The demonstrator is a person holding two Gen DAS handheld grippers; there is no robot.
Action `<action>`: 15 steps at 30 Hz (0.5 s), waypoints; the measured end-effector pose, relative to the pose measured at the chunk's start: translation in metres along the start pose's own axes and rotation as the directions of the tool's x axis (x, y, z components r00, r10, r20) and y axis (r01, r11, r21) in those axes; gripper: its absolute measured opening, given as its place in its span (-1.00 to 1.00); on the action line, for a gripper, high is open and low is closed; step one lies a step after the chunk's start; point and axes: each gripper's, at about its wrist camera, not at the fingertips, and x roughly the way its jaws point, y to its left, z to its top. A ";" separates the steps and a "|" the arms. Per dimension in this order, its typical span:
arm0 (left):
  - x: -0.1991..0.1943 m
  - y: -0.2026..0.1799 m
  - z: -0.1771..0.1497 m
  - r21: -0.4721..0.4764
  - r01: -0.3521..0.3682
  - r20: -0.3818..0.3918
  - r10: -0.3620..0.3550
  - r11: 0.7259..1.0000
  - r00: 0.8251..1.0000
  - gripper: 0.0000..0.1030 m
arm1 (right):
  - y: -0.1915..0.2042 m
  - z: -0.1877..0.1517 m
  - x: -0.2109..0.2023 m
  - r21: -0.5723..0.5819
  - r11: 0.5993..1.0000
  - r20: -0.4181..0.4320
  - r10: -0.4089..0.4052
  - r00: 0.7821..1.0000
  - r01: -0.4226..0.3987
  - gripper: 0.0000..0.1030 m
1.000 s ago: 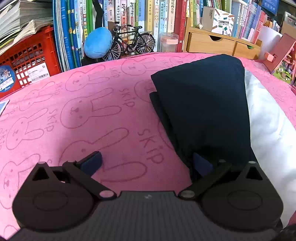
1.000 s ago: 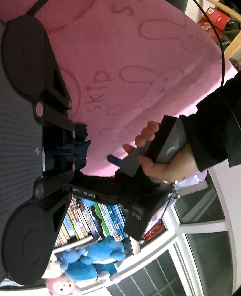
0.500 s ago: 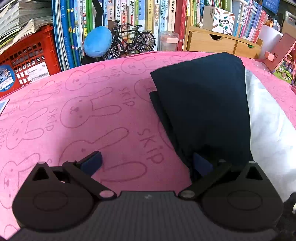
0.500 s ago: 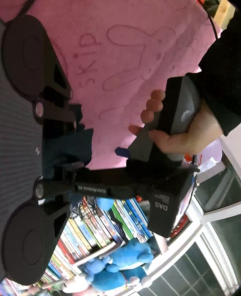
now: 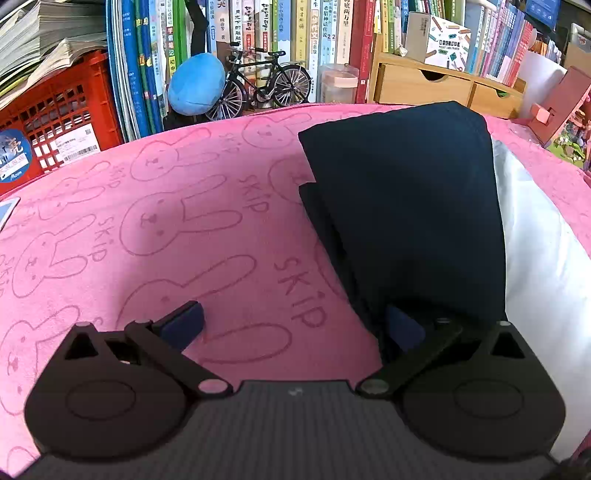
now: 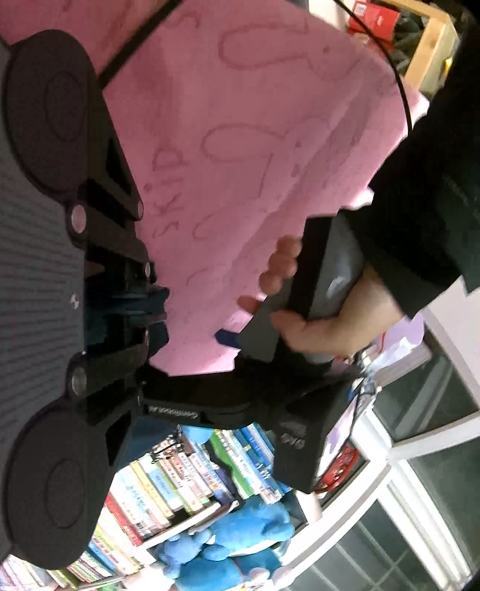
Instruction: Fold clothes
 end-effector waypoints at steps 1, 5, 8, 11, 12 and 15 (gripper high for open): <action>0.000 0.000 0.000 0.000 -0.001 0.003 0.001 1.000 1.000 1.00 | 0.002 0.001 -0.001 -0.005 1.000 0.002 -0.001 1.000 0.001 -0.82; 0.001 -0.001 -0.001 -0.004 -0.007 0.011 0.007 1.000 1.000 1.00 | 0.004 0.006 -0.007 0.022 0.999 0.023 0.032 0.999 -0.033 -0.83; 0.001 -0.002 -0.001 -0.009 -0.012 0.016 0.012 1.000 1.000 1.00 | 0.021 0.018 -0.024 -0.021 0.995 0.100 0.103 0.990 -0.101 -0.93; 0.001 -0.002 -0.003 -0.009 -0.012 0.027 0.013 1.000 1.000 1.00 | 0.032 0.028 -0.037 -0.026 0.993 0.145 0.120 0.982 -0.118 -0.90; 0.001 -0.002 -0.004 -0.013 -0.013 0.031 0.013 1.000 0.999 1.00 | 0.030 0.030 -0.038 0.006 0.993 0.145 0.118 0.982 -0.121 -0.87; -0.003 -0.002 -0.005 -0.042 -0.021 0.029 0.022 0.999 0.999 1.00 | 0.016 0.023 -0.042 0.102 0.991 0.110 0.080 0.991 -0.092 -0.82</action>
